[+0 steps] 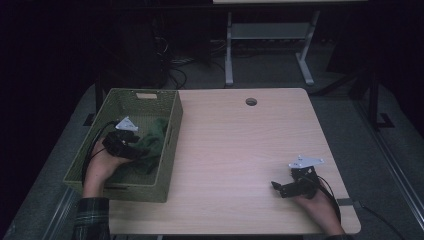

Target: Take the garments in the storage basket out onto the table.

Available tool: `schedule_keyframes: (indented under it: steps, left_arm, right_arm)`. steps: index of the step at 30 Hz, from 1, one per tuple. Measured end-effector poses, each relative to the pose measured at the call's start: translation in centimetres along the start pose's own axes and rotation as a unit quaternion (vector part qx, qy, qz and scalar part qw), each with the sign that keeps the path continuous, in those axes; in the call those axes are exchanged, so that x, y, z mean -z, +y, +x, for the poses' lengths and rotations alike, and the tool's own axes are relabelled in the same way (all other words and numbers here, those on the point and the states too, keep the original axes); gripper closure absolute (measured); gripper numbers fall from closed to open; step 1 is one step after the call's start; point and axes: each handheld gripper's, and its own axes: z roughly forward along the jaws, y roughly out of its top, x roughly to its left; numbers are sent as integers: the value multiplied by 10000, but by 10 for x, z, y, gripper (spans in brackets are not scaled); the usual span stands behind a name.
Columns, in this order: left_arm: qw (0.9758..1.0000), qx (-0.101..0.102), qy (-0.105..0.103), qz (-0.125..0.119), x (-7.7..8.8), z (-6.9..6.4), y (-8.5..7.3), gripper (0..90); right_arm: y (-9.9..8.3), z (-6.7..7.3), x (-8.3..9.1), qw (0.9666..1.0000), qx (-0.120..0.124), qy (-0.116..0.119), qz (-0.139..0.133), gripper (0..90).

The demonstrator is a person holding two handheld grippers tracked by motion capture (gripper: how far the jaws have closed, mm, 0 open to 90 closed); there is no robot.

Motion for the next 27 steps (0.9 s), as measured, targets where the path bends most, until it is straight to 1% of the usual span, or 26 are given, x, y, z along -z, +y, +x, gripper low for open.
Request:
schedule_keyframes:
  steps: [5, 6, 7, 8, 13, 15, 16, 17, 18, 19, 20, 21, 22, 23, 24, 25, 27]
  left_arm:
    - [9999, 4, -14, 149, -7, 1, -3, 284]
    - [9999, -3, 1, 170, -9, 1, -3, 284]
    - [9997, 44, 3, 245, -11, 1, -4, 284]
    - [9995, 34, 5, 301, -12, 2, -4, 284]
    - [9990, 64, -23, 433, -18, 3, -8, 285]
    - [9987, 151, -61, 478, -20, 5, -9, 303]
    - [9986, 177, -101, 486, -20, 5, -10, 340]
    - [9982, 240, -201, 509, -19, 7, -11, 559]
    - [9982, 260, -211, 506, -18, 7, -12, 665]
    - [9982, 260, -211, 506, -18, 7, -12, 743]
    - [9982, 288, -229, 481, -18, 8, -12, 743]
    - [9981, 277, -246, 491, -17, 8, -12, 801]
    - [9981, 277, -246, 491, -17, 8, -12, 806]
    - [9981, 231, -265, 498, -16, 8, -12, 809]
    - [9981, 231, -265, 498, -16, 8, -12, 810]
    - [9984, 257, -238, 437, -14, 8, -11, 809]
    - [9985, 238, -224, 429, -13, 8, -10, 809]
  right_arm:
    - [0, 0, 0, 10000, 0, 5, 0, 10]
    - [0, 0, 0, 10000, 0, 5, 0, 10]
    - [0, 0, 0, 10000, 0, 4, 0, 10]
    - [0, 0, 0, 10000, 1, 5, 0, 10]
    - [0, 0, 0, 10000, 1, 4, -1, 10]
    - [0, 0, 0, 10000, 1, 5, -1, 10]
    - [0, 0, 0, 10000, 0, 5, -1, 10]
    - [0, 0, 0, 10000, 6, 6, -5, 10]
    - [0, 0, 0, 10000, 2, 4, -2, 10]
    - [0, 0, 0, 10000, 2, 4, -2, 10]
    - [0, 0, 0, 10000, 0, 5, 0, 10]
    - [0, 0, 0, 10000, 0, 6, -1, 10]
    - [0, 0, 0, 10000, 0, 6, -1, 10]
    - [0, 0, 0, 10000, 1, 6, -2, 10]
    - [0, 0, 0, 10000, 1, 6, -2, 10]
    - [0, 0, 0, 10000, 6, 4, -4, 10]
    - [0, 0, 0, 10000, 8, 5, -6, 10]
